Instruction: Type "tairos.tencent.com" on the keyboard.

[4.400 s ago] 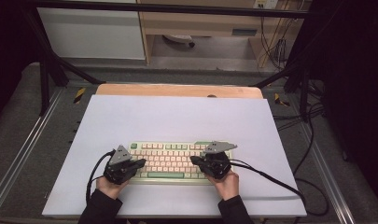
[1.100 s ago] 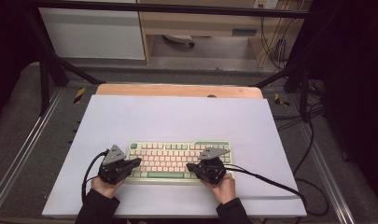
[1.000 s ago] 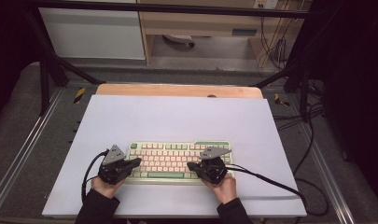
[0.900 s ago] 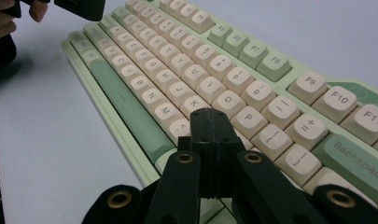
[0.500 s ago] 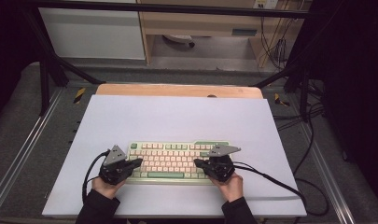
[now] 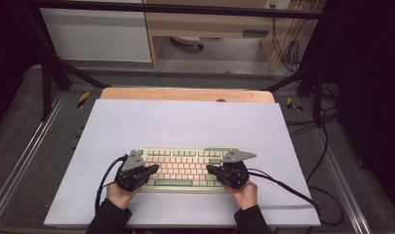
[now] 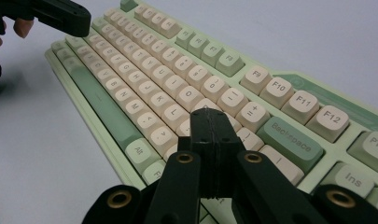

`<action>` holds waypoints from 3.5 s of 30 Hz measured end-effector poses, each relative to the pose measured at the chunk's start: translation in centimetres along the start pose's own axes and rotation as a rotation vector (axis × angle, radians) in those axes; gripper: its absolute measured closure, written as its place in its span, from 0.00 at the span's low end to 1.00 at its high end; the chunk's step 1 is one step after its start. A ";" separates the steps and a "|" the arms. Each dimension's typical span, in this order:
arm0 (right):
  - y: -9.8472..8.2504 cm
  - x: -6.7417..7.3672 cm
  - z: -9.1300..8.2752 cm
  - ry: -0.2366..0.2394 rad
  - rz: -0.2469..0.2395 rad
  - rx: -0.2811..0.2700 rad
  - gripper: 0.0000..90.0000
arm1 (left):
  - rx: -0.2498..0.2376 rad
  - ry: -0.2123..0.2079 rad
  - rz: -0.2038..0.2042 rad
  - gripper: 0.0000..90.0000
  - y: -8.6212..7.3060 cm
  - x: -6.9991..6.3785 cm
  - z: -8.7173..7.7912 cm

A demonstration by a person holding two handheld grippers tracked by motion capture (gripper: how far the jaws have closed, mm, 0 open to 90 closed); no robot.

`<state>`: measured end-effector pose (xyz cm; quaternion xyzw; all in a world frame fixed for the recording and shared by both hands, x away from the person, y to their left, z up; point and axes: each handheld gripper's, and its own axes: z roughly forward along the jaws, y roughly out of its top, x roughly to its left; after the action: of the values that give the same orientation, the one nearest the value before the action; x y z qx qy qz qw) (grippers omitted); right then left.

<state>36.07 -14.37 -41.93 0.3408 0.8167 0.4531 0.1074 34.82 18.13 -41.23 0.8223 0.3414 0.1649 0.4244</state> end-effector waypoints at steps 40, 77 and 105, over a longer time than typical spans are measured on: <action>0.0 0.1 -0.1 0.009 -0.003 -0.001 1.00 | 0.089 0.007 0.001 1.00 1.4 -0.6 5.0; -0.1 0.2 -0.2 0.004 -0.008 0.002 1.00 | 0.035 0.036 -0.028 1.00 0.0 1.6 1.1; -0.1 0.2 0.0 0.007 -0.008 0.010 1.00 | 0.071 0.058 -0.026 1.00 -0.3 1.7 2.8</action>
<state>35.88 -14.30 -42.02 0.3366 0.8206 0.4498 0.1048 37.46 17.86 -43.14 0.8273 0.3699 0.1707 0.3869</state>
